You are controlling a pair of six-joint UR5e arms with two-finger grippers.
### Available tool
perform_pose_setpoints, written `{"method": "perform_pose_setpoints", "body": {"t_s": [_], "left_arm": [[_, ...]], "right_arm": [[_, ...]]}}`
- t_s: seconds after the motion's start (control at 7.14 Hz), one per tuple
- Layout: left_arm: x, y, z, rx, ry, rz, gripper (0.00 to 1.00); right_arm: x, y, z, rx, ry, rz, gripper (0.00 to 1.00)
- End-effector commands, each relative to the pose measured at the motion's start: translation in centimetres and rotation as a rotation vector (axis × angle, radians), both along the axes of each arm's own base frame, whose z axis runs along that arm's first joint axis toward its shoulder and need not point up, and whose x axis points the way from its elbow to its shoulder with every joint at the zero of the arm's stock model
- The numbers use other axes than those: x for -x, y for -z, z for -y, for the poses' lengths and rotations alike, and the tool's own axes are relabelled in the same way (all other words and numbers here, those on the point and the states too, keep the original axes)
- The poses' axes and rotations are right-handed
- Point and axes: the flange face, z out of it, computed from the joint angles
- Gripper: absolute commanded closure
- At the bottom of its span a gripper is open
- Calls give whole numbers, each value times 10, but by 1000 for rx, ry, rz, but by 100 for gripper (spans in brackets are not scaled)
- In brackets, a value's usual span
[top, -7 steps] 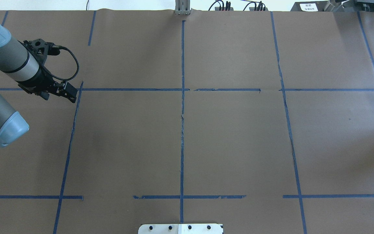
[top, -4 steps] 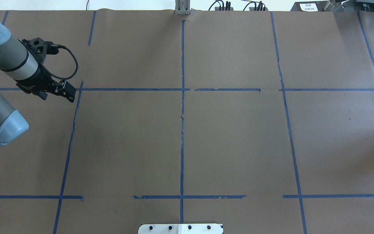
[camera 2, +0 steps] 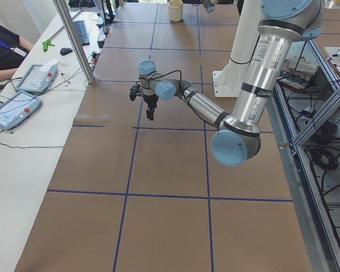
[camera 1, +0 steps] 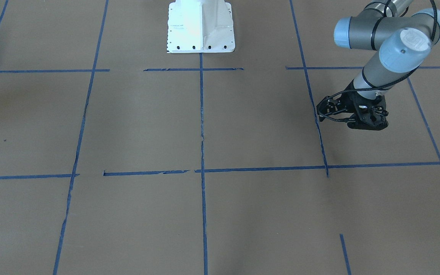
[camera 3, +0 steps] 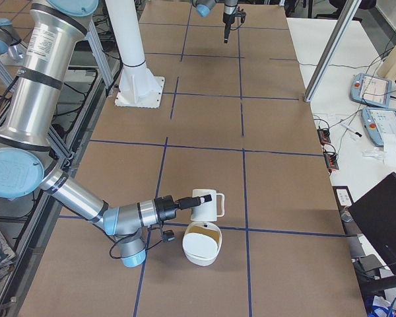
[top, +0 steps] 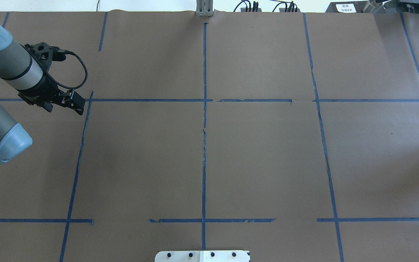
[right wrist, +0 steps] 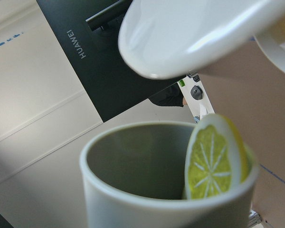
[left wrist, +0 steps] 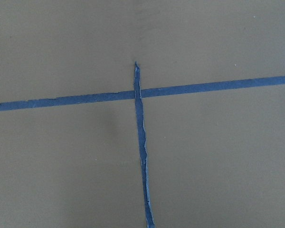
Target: Left arm hands cup to right arm to dump lemon
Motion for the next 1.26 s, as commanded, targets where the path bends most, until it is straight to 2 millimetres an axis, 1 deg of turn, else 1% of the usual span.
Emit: {"method": "perform_pose_setpoints", "body": {"t_s": [0.0, 0.42, 0.7, 0.98, 1.12], "left_arm": [[0, 1, 0, -1, -1, -2, 0], [-1, 0, 0, 1, -1, -1, 0], [0, -1, 0, 1, -1, 2, 0], [-2, 0, 0, 0, -4, 0, 0], [-2, 0, 0, 0, -4, 0, 0]], "right_arm": [[-4, 2, 0, 10, 2, 93, 80], [-7, 4, -3, -6, -1, 108, 80], [-6, 4, -3, -12, -6, 75, 80], [-4, 3, -4, -61, -39, -185, 80], [2, 4, -3, -98, -12, -321, 80]]}}
